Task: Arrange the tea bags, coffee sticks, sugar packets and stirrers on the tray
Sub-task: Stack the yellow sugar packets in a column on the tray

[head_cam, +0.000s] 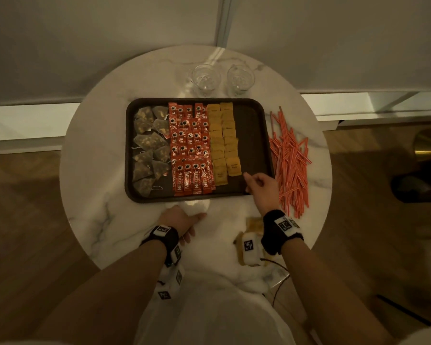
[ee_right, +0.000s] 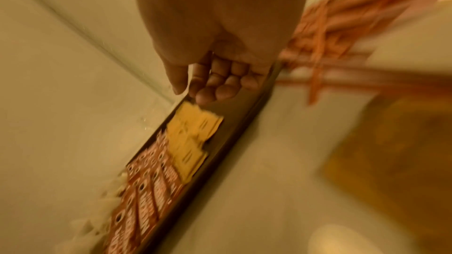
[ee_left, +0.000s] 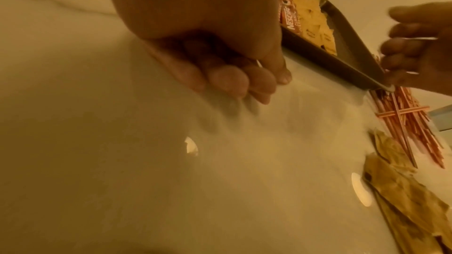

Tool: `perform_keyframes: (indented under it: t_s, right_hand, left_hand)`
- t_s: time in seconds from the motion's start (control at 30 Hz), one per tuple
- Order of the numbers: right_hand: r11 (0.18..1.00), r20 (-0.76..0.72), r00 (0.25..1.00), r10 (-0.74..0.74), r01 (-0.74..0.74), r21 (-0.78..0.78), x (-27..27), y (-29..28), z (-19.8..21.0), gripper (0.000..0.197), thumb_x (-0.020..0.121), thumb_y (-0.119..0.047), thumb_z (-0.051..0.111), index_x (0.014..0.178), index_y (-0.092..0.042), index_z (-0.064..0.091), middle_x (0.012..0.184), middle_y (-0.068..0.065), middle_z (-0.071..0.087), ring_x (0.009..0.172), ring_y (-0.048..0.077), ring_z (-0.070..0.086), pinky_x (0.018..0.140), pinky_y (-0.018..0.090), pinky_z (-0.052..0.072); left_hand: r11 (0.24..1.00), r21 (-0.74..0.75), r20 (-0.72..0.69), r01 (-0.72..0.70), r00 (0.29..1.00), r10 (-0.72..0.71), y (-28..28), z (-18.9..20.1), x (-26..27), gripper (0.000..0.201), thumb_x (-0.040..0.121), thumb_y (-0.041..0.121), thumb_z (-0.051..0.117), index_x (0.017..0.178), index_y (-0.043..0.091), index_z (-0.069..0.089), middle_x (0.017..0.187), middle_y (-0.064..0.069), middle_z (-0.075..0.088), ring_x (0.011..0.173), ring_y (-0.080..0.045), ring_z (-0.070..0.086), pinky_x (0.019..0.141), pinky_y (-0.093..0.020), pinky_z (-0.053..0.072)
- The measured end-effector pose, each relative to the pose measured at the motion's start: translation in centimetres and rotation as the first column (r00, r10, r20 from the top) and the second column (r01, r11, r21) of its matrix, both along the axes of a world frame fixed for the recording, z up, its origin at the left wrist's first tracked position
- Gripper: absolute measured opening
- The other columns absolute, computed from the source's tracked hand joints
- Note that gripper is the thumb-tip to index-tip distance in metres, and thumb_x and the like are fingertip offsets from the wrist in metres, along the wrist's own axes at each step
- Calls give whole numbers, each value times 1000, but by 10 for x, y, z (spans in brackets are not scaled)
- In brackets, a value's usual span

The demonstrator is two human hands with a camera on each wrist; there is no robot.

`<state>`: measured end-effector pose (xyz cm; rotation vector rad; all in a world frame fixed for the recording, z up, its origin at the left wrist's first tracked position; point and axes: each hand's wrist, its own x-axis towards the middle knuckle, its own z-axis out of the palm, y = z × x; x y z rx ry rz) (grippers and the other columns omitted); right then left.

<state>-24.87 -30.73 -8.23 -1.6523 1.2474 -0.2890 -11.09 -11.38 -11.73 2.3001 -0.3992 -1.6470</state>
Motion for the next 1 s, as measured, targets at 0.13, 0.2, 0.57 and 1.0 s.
perform_keyframes:
  t_s: [0.13, 0.2, 0.57, 1.0]
  right_hand:
    - [996, -157, 988, 18, -32, -85, -67, 3, 7, 29, 96, -28, 62, 74, -10, 67, 66, 5, 65, 61, 16, 57, 63, 31, 46]
    - [992, -340, 936, 92, -114, -46, -100, 8, 1, 31, 94, -36, 64, 76, -11, 67, 69, 7, 65, 66, 22, 61, 67, 41, 52]
    - [923, -638, 691, 339, -377, 82, -117, 74, -14, 53, 81, -62, 62, 115, -24, 50, 102, 3, 64, 86, 21, 60, 70, 32, 48]
    - [878, -229, 848, 479, -468, 104, -42, 109, -26, 11, 86, -21, 70, 83, -22, 60, 77, -6, 59, 67, 7, 53, 57, 13, 37]
  left_hand:
    - [999, -23, -9, -26, 1000, 26, 2, 0, 0, 70, 83, 71, 58, 70, 5, 75, 58, -6, 71, 50, -17, 67, 61, -28, 57]
    - [999, -37, -1, -29, 1000, 29, 2, 1, -2, 70, 83, 71, 58, 70, 4, 76, 60, -8, 72, 52, -20, 68, 66, -31, 60]
    - [976, -178, 22, -123, 991, 129, 8, 5, -24, 47, 97, 36, 60, 74, -3, 71, 63, -13, 72, 59, -28, 72, 64, -36, 61]
    - [912, -381, 128, 148, 986, -106, 26, 10, -44, 15, 89, 19, 68, 103, 20, 72, 95, -2, 70, 89, -19, 66, 79, -30, 55]
